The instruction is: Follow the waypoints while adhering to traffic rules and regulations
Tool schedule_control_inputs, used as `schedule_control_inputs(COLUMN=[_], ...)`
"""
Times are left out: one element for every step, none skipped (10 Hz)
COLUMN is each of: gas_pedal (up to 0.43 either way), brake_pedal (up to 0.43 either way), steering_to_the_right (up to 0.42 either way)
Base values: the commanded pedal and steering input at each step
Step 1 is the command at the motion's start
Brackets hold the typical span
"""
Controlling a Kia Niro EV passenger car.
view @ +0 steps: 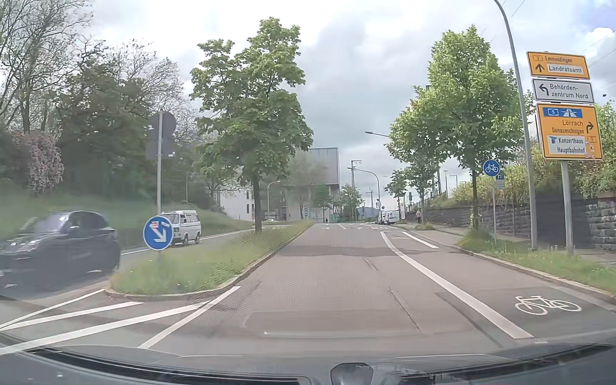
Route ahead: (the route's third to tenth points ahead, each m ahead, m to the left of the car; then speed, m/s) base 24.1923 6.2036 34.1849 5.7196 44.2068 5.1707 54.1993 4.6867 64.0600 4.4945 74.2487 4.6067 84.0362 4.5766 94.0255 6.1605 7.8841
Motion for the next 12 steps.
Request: schedule_control_inputs(gas_pedal=[0.209,0.209,0.209,0.209,0.209,0.209,0.209,0.209,0.209,0.209,0.209,0.209], brake_pedal=[0.0,0.0,0.0,0.0,0.0,0.0,0.0,0.0,0.0,0.0,0.0,0.0], steering_to_the_right=[0.019,0.011,0.005,0.003,0.003,0.002,0.001,0.0,0.0,0.0,0.0,0.0])
